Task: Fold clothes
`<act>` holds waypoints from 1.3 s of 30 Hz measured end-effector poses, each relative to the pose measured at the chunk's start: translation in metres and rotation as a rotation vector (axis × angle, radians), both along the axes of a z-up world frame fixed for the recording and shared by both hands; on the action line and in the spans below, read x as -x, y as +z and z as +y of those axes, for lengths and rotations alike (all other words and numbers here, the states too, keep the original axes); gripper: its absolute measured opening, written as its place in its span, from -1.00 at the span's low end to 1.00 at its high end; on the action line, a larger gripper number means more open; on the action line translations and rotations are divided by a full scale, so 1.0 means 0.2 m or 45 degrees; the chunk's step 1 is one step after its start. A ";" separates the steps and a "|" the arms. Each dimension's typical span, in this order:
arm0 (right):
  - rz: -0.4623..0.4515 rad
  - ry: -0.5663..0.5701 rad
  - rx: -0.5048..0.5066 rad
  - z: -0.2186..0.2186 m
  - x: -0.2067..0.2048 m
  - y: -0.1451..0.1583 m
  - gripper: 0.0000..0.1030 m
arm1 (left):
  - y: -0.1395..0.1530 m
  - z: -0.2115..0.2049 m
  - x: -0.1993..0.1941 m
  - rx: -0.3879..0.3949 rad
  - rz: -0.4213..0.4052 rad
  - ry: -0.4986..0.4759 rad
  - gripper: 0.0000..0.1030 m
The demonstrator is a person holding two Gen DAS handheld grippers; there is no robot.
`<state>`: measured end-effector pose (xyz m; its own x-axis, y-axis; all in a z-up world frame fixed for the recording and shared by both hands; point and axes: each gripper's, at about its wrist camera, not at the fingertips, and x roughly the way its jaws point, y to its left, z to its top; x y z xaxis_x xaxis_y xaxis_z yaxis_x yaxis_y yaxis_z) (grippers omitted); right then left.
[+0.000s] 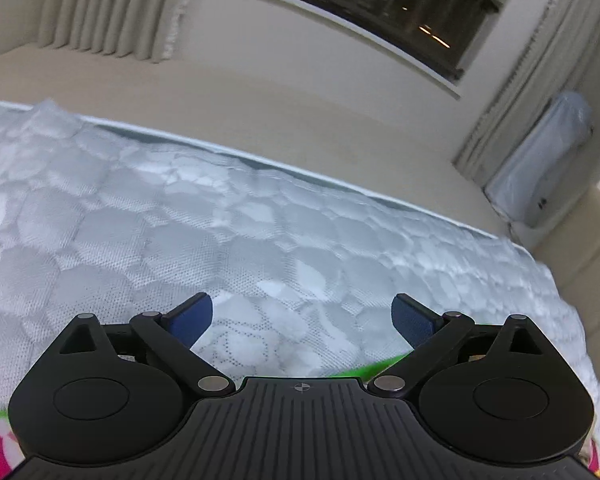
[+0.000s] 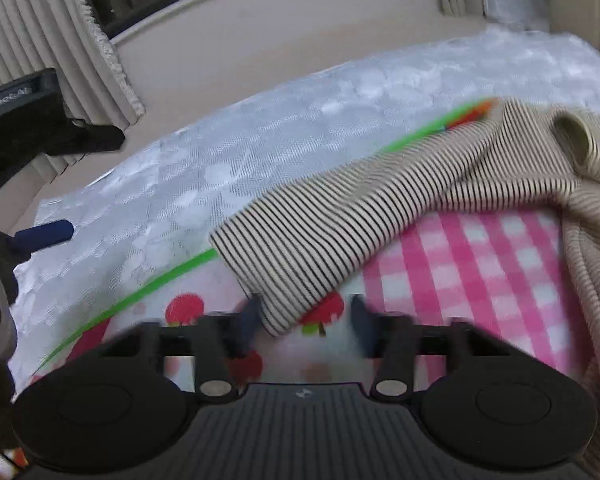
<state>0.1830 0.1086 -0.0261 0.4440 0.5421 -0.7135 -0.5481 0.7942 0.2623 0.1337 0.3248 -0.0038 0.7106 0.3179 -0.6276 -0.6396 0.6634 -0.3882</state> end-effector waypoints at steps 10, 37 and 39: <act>-0.588 -0.132 0.176 -0.53 -0.33 0.62 -0.86 | -0.01 -0.17 -0.18 0.149 -0.023 -0.261 0.95; -0.478 -0.518 0.446 -1.86 -0.61 0.44 -0.50 | -0.24 -0.97 -0.72 0.139 0.143 -0.790 1.00; -0.429 -0.542 0.347 -1.86 -0.60 0.44 -0.38 | -0.25 -0.98 -0.74 0.136 0.142 -0.806 1.00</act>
